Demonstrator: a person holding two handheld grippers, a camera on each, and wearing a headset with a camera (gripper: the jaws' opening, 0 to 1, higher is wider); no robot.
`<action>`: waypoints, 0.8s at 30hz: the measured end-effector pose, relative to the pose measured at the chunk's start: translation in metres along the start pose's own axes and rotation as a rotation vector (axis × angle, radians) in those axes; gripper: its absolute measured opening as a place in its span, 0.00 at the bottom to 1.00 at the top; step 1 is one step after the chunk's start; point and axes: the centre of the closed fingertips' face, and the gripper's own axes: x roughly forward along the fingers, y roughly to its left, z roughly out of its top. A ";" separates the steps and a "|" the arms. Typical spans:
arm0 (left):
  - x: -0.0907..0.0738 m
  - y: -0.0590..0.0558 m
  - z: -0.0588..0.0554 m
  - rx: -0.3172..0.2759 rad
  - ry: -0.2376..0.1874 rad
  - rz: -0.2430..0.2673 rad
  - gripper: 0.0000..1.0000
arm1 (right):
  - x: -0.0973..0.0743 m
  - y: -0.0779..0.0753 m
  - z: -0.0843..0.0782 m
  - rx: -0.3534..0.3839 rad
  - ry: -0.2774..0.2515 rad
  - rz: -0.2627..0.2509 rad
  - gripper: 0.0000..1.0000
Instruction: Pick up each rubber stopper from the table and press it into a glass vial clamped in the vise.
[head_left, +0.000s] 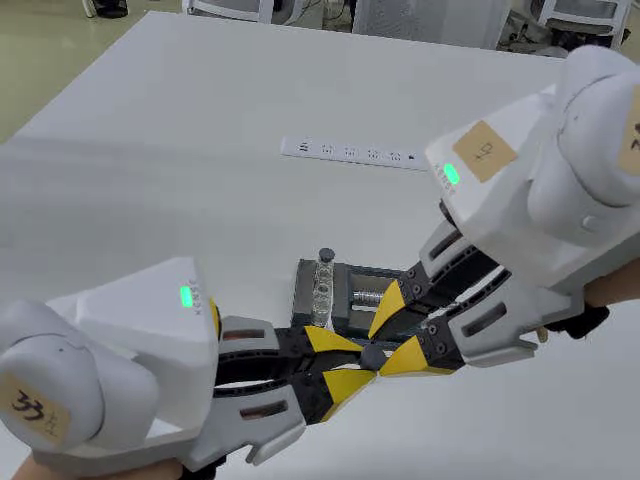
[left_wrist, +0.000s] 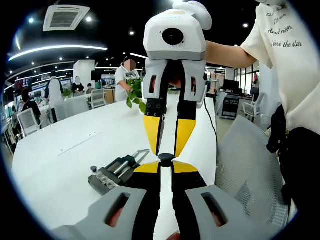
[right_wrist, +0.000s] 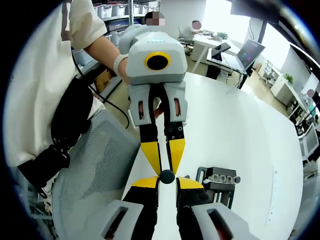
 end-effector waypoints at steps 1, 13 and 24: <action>0.000 0.000 0.000 0.001 0.002 -0.002 0.03 | 0.000 0.001 0.000 0.000 0.001 0.002 0.09; 0.004 -0.004 -0.002 0.002 0.014 -0.026 0.03 | 0.001 0.005 -0.002 -0.013 0.025 0.034 0.08; 0.007 -0.006 -0.008 0.058 0.060 -0.039 0.03 | 0.006 0.005 -0.007 -0.011 0.065 0.065 0.07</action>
